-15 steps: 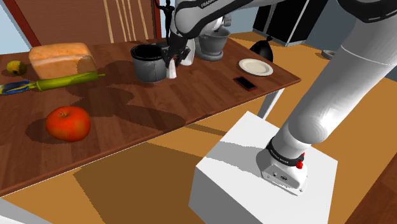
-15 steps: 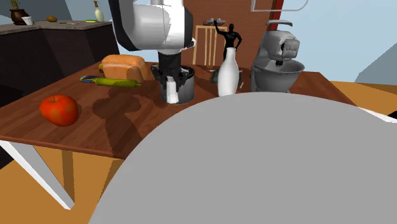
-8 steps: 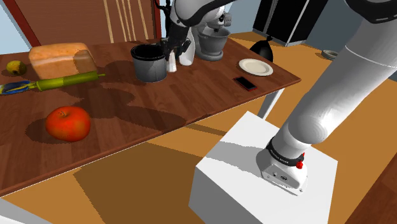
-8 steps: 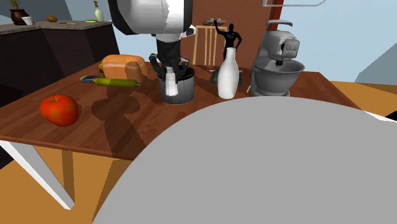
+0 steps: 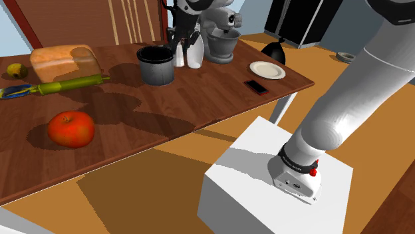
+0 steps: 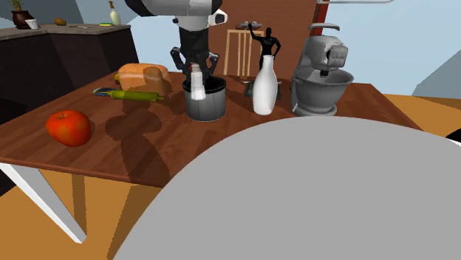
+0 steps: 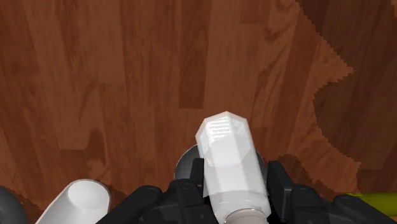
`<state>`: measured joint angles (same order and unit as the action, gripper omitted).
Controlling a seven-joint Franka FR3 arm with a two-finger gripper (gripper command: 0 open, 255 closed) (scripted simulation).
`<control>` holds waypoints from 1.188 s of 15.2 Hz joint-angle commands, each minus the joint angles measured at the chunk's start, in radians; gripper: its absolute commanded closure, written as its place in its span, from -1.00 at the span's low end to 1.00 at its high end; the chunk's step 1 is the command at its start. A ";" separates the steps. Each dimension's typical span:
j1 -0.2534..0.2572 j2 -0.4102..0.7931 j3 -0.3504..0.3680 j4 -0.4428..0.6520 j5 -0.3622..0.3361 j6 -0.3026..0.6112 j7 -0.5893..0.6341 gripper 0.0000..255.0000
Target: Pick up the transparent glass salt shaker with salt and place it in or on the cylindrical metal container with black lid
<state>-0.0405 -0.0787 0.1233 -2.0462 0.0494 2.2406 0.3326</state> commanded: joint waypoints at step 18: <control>-0.006 0.317 -0.010 0.558 -0.040 -0.244 -0.001 1.00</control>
<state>-0.0474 0.1871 0.1139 -1.5650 0.0156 2.0230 0.3312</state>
